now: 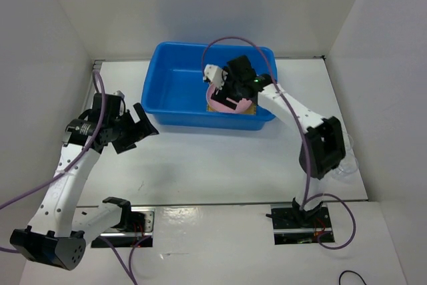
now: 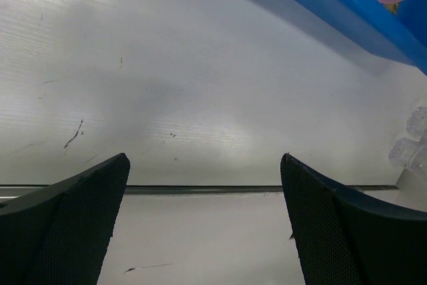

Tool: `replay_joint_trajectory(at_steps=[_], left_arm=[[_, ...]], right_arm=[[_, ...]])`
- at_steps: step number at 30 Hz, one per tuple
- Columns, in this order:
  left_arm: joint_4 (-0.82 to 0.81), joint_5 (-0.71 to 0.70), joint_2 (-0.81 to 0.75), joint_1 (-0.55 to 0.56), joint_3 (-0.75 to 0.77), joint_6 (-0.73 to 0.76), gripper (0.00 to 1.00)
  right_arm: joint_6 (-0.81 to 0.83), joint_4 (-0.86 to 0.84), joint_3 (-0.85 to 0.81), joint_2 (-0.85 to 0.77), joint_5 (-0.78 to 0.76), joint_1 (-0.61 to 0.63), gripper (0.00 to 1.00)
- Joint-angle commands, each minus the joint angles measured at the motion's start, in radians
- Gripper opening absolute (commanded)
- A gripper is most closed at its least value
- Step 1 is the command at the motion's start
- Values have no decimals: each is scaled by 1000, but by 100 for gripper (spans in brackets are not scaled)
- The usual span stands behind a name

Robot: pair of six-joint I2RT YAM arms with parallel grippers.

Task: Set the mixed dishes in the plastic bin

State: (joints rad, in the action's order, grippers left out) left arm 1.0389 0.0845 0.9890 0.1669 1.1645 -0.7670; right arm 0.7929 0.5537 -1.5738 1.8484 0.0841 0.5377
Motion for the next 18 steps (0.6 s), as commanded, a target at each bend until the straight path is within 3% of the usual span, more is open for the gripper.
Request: replay_joint_trajectory(at_steps=[1,3,7,9,13,18], left_arm=[[-48,29,19,-6,-5,3,100],[-60,29,29,-6,-5,3,100],[-128,84,52,-6,-5,12,100],[-149,109,88,-6,4,40,100],[-158,129,172,-6,49,89,100],[-168,178,293,-6,115,144,100]], right_arm=[[-180,-69,-31,-245,-147,15,84],[-242,-126,1,-302,-327,5,95],[-313,87,-29,-318,-581,-114,98],[-346,229,1,-318,-610,-230,98],[-370,350,154,-337,-577,-438,94],[-348,307,353,-365,-511,-657,93]])
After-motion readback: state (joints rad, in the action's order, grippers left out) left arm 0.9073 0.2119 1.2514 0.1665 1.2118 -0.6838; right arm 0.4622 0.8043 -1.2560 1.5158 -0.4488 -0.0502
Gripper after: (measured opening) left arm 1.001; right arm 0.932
